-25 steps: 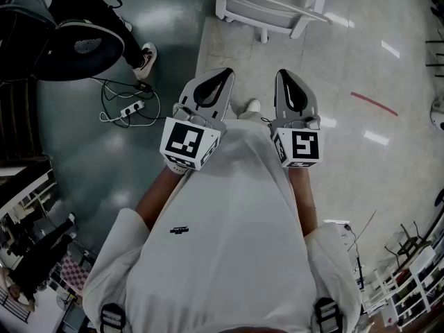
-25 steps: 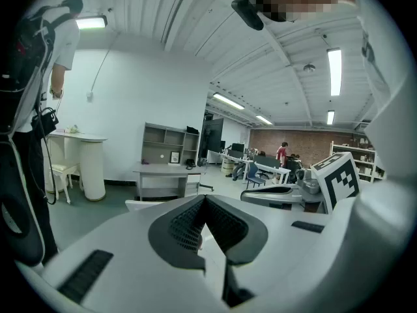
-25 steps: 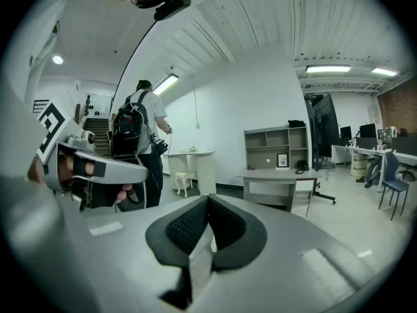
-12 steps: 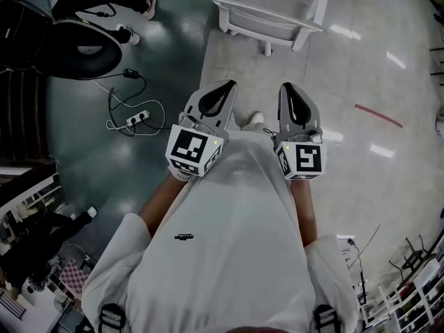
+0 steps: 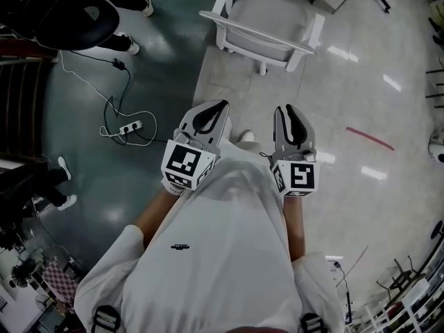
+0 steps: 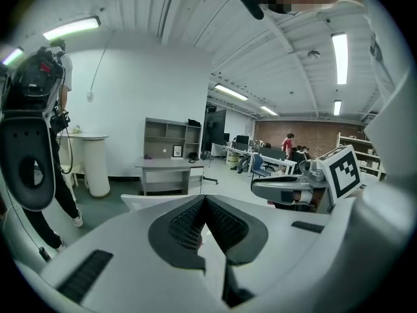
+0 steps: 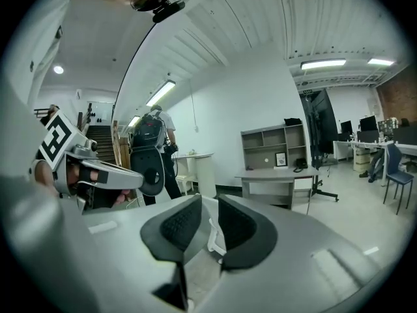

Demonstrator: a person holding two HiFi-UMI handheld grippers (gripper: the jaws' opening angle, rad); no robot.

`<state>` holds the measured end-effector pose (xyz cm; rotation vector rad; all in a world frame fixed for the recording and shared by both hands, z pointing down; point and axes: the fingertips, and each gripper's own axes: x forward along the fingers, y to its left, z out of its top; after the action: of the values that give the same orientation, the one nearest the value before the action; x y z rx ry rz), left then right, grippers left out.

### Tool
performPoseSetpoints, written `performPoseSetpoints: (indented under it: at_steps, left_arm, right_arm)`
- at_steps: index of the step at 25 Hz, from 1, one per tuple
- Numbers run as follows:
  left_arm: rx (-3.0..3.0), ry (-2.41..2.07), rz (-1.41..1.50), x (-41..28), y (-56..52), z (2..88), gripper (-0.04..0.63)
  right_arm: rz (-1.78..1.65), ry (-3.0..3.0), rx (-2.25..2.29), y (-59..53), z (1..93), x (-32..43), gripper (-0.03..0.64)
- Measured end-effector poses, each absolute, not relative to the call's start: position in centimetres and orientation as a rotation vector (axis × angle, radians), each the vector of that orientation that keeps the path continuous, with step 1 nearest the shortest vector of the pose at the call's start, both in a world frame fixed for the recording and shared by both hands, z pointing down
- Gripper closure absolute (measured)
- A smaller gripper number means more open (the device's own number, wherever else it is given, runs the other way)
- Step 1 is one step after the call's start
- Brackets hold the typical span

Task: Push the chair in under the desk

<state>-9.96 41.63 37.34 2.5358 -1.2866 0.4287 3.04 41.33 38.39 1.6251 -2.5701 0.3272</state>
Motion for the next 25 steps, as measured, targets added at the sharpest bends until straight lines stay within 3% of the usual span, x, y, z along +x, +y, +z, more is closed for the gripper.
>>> performPoseSetpoints:
  at_steps: [10,25]
  left_arm:
    - [2.546,-1.255,0.399,-10.7,34.5,38.7,0.588]
    - [2.678,-1.041,0.334,-13.5,16.3,36.0,0.588]
  right_arm:
    - [0.339,-2.54,1.597,34.9,40.2,1.5,0.532]
    - [0.202,-2.374,1.775,17.5,36.0,-1.1,0.523]
